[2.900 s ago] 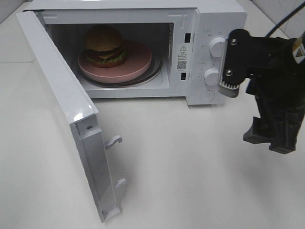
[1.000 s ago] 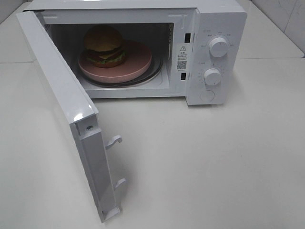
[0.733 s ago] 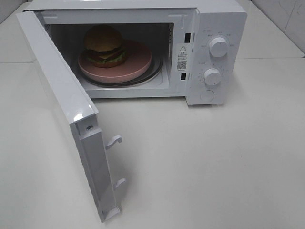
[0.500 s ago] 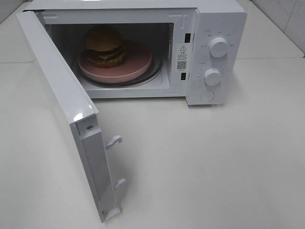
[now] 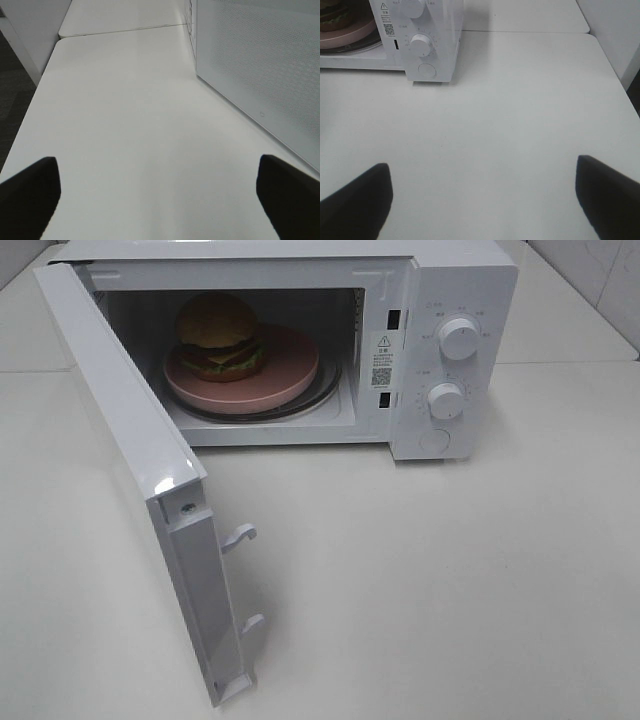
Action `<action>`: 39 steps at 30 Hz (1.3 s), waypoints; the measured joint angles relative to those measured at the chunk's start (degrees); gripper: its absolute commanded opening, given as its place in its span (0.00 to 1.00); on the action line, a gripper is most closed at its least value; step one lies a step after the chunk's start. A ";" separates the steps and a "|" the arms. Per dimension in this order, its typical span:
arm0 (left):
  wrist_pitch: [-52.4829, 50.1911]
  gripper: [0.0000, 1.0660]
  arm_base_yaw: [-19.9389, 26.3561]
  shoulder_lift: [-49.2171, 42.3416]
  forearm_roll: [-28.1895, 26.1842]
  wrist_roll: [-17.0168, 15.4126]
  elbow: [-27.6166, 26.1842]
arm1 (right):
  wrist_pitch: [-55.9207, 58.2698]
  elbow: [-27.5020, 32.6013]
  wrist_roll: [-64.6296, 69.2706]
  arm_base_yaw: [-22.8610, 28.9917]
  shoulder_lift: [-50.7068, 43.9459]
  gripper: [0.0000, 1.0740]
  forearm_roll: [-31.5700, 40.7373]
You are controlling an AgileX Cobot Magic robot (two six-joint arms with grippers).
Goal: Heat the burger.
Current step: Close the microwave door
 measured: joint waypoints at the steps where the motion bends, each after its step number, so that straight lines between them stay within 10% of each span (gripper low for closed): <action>1: 0.00 0.94 0.00 0.00 0.00 0.00 0.00 | 0.00 0.00 0.00 0.00 0.00 0.94 0.06; 11: 0.00 0.94 0.00 0.00 0.00 0.00 0.00 | 0.00 0.00 0.06 0.00 0.00 0.83 0.06; 19: 0.00 0.94 0.00 0.00 0.00 0.00 0.00 | 0.00 0.00 0.06 0.00 0.00 0.54 0.06; 39: 0.00 0.94 0.00 0.00 0.11 0.00 0.00 | 0.00 0.00 0.06 0.00 0.00 0.49 0.06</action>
